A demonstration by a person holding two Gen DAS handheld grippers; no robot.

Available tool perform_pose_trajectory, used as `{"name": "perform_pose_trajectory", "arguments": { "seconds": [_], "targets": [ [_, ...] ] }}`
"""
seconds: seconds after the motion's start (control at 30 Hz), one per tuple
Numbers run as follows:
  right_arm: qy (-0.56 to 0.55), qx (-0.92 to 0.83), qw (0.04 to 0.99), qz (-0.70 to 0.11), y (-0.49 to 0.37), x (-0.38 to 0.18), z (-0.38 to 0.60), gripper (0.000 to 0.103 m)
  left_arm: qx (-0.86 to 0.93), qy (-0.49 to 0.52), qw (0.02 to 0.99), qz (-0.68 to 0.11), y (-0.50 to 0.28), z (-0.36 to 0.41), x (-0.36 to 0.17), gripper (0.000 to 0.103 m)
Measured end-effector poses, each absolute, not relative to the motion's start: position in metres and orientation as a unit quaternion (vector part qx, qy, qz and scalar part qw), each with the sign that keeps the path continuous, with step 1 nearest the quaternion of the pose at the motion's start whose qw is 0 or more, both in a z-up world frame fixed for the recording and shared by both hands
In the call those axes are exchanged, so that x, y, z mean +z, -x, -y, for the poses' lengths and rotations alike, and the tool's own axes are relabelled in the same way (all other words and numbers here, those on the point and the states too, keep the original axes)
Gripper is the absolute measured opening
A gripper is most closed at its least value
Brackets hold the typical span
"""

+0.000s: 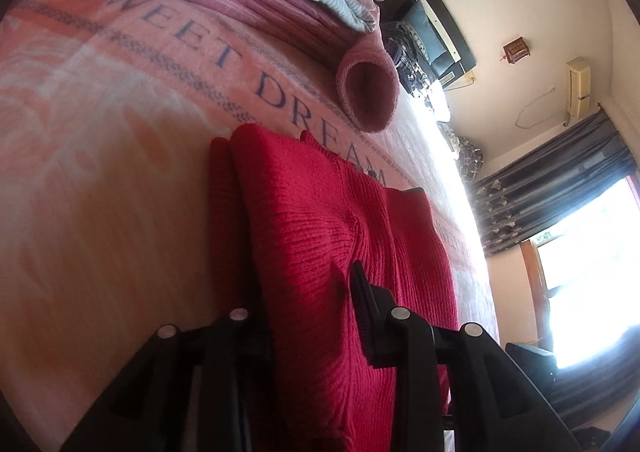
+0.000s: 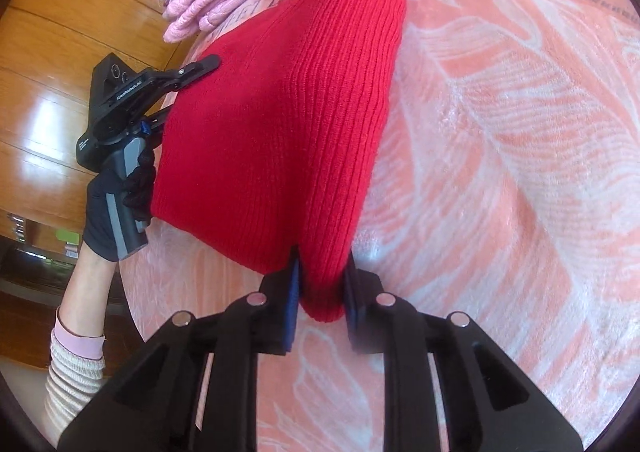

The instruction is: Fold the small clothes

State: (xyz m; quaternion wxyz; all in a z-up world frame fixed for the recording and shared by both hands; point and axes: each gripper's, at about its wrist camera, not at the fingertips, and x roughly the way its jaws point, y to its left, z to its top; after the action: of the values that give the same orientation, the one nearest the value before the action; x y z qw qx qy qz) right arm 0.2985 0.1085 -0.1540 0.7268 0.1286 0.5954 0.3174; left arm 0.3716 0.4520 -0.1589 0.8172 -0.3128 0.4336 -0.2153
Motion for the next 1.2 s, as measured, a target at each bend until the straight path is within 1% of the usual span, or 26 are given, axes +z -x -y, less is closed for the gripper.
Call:
{"name": "perform_pose_trajectory", "arguments": {
  "seconds": [0.03,0.1,0.17,0.27,0.4,0.47,0.5,0.53,0.57,0.67,0.77,0.9,0.93,1.0,1.07,1.1,1.17,1.2],
  "targets": [
    [-0.13,0.319,0.726,-0.595,-0.299,-0.154,-0.109,0.021,-0.212,0.312,0.82,-0.431,-0.36,-0.455,-0.153,0.04],
    [-0.133,0.321,0.724,-0.596,-0.297,-0.158,-0.108,0.023,-0.203,0.301,0.829,-0.425,-0.331,-0.458,-0.143,0.043],
    [-0.135,0.322,0.723,-0.596,-0.295,-0.161,-0.106,0.024,-0.209,0.283,0.837,-0.418,-0.299,-0.457,-0.136,0.046],
    [-0.13,0.32,0.725,-0.596,-0.293,-0.16,-0.106,0.024,-0.214,0.261,0.84,-0.424,-0.268,-0.445,-0.136,0.046],
    [-0.112,0.316,0.733,-0.592,-0.294,-0.159,-0.117,0.025,-0.202,0.249,0.832,-0.453,-0.259,-0.431,-0.148,0.046],
    [-0.112,0.316,0.733,-0.593,-0.295,-0.159,-0.118,0.025,-0.192,0.242,0.829,-0.466,-0.259,-0.426,-0.158,0.042],
    [-0.112,0.316,0.732,-0.592,-0.295,-0.16,-0.118,0.025,-0.185,0.241,0.828,-0.472,-0.258,-0.426,-0.161,0.036],
    [-0.112,0.318,0.732,-0.592,-0.295,-0.16,-0.118,0.025,-0.18,0.242,0.828,-0.474,-0.257,-0.427,-0.162,0.019],
    [-0.113,0.319,0.731,-0.592,-0.296,-0.161,-0.118,0.025,-0.18,0.244,0.829,-0.47,-0.255,-0.428,-0.161,0.013],
    [-0.114,0.321,0.731,-0.592,-0.297,-0.161,-0.118,0.025,-0.172,0.235,0.833,-0.471,-0.254,-0.436,-0.159,0.008],
    [-0.106,0.321,0.733,-0.59,-0.295,-0.16,-0.118,0.025,-0.166,0.243,0.824,-0.484,-0.255,-0.443,-0.174,0.008],
    [-0.092,0.318,0.738,-0.587,-0.293,-0.158,-0.121,0.025,-0.183,0.264,0.816,-0.48,-0.257,-0.448,-0.183,0.009],
    [-0.093,0.317,0.738,-0.588,-0.293,-0.157,-0.122,0.025,-0.188,0.271,0.812,-0.481,-0.257,-0.45,-0.182,0.01],
    [-0.096,0.319,0.737,-0.589,-0.294,-0.157,-0.122,0.026,-0.188,0.29,0.806,-0.48,-0.255,-0.456,-0.179,0.018],
    [-0.098,0.322,0.735,-0.588,-0.295,-0.157,-0.121,0.027,-0.177,0.298,0.811,-0.471,-0.255,-0.464,-0.17,0.037],
    [-0.097,0.322,0.735,-0.588,-0.295,-0.157,-0.121,0.027,-0.17,0.297,0.817,-0.463,-0.255,-0.467,-0.165,0.04],
    [-0.094,0.323,0.737,-0.587,-0.294,-0.158,-0.121,0.027,-0.165,0.306,0.822,-0.45,-0.26,-0.474,-0.158,0.051],
    [-0.092,0.322,0.737,-0.587,-0.294,-0.158,-0.121,0.027,-0.168,0.314,0.82,-0.448,-0.265,-0.476,-0.157,0.053]
  ]
}}
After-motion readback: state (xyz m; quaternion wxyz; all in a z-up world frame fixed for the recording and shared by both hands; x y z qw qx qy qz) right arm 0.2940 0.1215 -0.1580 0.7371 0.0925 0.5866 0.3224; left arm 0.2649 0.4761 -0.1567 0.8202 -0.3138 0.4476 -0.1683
